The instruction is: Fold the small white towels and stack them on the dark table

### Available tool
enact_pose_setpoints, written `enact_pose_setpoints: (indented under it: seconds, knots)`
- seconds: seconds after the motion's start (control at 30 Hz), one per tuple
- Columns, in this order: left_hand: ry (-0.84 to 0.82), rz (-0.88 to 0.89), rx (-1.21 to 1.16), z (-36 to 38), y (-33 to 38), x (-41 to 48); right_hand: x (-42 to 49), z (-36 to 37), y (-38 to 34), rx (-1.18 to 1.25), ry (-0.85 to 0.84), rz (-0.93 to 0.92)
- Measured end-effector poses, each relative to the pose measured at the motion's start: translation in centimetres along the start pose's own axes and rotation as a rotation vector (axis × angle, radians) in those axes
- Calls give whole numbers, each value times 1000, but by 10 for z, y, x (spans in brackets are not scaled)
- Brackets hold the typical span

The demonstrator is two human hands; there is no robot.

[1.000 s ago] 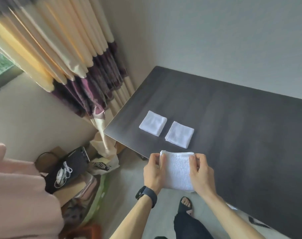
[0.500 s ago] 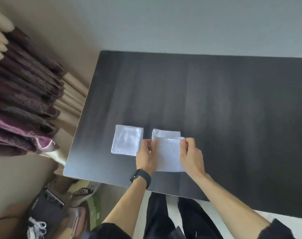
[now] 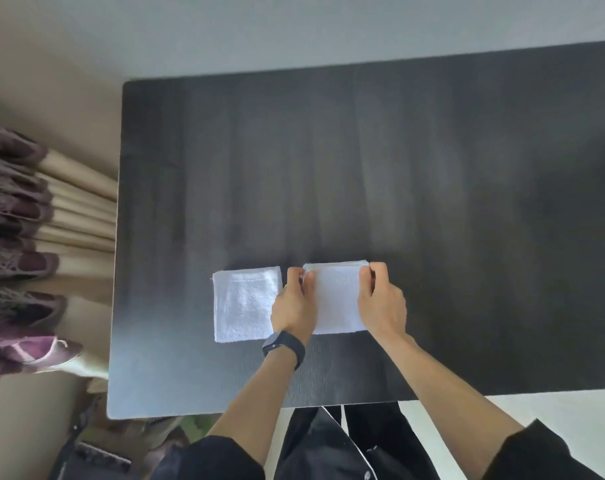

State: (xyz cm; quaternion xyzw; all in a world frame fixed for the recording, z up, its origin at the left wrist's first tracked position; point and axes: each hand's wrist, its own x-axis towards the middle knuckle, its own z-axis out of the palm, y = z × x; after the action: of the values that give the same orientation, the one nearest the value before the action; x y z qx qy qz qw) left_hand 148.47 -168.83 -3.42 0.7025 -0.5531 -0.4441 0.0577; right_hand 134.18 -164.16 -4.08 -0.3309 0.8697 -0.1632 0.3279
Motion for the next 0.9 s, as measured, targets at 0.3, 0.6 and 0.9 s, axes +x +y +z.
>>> enact_pose_setpoints:
  seconds: [0.3,0.6,0.9]
  knots:
    - [25,-20,106,-3,15,0,1,-7,-2,-17,53,-23]
    - [233,538,530,-3,-8,-6,-16,-12,22,-31,229,-309]
    - [46,624,751,11,-21,19,6,22,32,-403,27,-483]
